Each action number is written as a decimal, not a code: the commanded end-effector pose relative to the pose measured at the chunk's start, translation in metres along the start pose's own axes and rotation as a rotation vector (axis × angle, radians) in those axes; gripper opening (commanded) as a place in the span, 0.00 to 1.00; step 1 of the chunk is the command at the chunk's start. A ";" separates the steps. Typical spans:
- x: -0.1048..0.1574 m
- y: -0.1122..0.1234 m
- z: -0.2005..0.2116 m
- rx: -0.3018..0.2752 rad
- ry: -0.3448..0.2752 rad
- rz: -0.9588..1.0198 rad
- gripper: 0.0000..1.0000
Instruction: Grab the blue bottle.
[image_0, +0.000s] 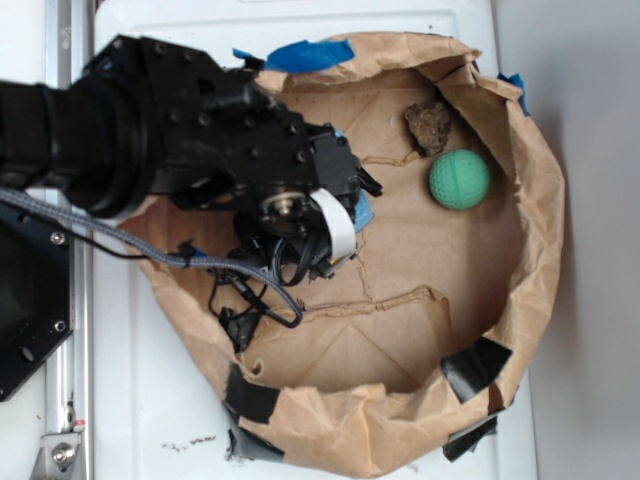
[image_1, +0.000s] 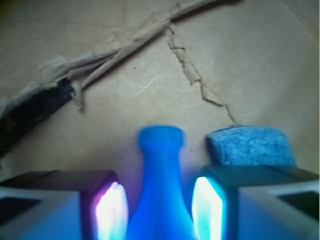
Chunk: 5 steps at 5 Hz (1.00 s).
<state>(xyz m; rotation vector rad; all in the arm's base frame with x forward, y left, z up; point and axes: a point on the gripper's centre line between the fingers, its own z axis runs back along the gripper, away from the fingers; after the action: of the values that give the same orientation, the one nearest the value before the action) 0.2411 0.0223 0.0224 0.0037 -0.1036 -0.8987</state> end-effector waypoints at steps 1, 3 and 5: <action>0.000 -0.002 0.005 -0.012 -0.021 0.011 0.00; 0.003 0.014 0.060 -0.050 -0.129 0.146 0.00; 0.006 0.018 0.091 -0.050 -0.187 0.225 0.00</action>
<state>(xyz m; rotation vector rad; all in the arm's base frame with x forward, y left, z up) 0.2449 0.0240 0.0993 -0.1768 -0.1968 -0.6998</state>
